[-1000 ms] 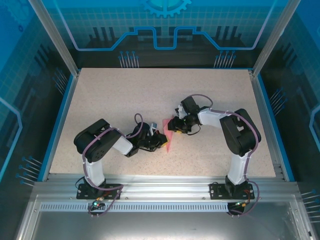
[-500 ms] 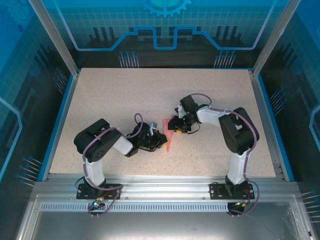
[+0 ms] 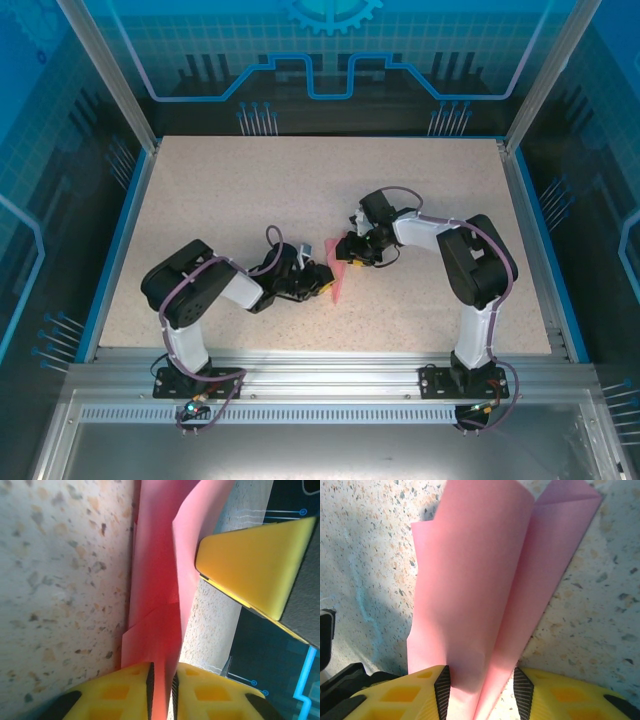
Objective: Fold a paper plane with a square sheet of paper (fold left side to right side)
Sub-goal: Fold the wing for the fifth time at the center of the table.
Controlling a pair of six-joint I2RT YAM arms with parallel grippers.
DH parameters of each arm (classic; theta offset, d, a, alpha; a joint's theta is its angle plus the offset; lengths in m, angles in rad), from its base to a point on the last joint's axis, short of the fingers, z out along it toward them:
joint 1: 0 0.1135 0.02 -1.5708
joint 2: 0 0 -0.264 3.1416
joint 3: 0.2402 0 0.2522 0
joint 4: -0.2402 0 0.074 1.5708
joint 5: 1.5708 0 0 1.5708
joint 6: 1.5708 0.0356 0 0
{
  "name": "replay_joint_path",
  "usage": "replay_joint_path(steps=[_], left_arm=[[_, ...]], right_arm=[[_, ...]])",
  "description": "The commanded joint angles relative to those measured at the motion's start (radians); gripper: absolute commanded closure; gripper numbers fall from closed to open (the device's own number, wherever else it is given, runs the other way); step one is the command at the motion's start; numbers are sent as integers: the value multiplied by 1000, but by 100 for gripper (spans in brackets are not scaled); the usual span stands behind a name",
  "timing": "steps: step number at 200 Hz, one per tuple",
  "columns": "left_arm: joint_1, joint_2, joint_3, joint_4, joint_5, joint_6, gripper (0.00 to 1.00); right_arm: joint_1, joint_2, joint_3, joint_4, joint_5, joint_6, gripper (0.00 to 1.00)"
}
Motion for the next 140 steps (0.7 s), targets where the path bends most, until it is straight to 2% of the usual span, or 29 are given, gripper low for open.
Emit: replay_joint_path(steps=[1, 43, 71, 140], left_arm=[[20, -37, -25, -61, -24, 31, 75], [81, -108, -47, -120, -19, 49, 67], [119, -128, 7, -201, 10, 89, 65], [130, -1, 149, -209, 55, 94, 68]], right_arm=[[49, 63, -5, 14, 15, -1, 58], [49, 59, -8, 17, 12, -4, 57], [49, 58, -8, 17, 13, -5, 58], [49, 56, -13, 24, 8, -7, 57]])
